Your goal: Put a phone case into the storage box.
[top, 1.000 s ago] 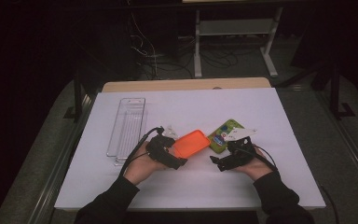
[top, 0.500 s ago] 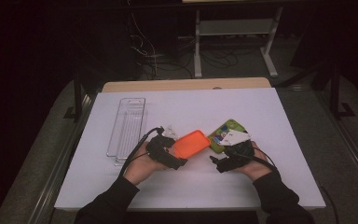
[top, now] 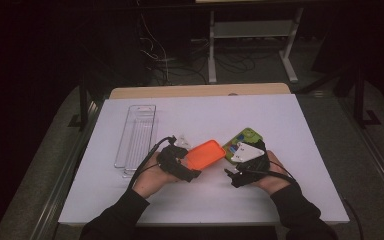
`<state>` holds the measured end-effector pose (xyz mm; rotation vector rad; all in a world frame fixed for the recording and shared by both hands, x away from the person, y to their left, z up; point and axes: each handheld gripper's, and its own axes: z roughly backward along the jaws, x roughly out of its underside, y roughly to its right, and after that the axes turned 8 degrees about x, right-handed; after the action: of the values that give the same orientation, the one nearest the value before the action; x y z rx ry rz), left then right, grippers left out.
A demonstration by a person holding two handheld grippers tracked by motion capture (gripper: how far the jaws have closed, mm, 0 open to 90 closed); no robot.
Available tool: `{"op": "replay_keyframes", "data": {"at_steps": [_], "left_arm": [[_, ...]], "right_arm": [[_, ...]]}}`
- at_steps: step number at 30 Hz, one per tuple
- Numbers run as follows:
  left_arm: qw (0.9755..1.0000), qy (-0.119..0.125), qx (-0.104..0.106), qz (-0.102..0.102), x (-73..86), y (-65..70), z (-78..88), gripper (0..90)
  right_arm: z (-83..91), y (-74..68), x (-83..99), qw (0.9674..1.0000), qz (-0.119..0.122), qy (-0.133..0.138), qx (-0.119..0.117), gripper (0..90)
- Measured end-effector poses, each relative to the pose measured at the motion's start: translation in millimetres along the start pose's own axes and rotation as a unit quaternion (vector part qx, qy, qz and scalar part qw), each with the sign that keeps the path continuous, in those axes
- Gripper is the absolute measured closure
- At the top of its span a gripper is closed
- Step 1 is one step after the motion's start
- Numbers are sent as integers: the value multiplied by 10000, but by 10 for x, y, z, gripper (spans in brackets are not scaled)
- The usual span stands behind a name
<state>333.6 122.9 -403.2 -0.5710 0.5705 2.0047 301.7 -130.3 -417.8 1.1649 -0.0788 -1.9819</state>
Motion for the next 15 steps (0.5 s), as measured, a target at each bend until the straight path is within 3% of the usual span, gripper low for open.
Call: {"op": "replay_keyframes", "data": {"at_steps": [7,12,15], "left_arm": [[10000,-16,-7,-46,-3,-2,0,157],[10000,-19,-7,-57,-3,-4,-1,157],[10000,-18,2,-54,-4,-3,0,157]], "right_arm": [[-5,-52,-13,9984,524,56,217,6],[2,-76,-18,9976,640,62,265,6],[-4,-117,-24,9949,920,139,387,6]]}}
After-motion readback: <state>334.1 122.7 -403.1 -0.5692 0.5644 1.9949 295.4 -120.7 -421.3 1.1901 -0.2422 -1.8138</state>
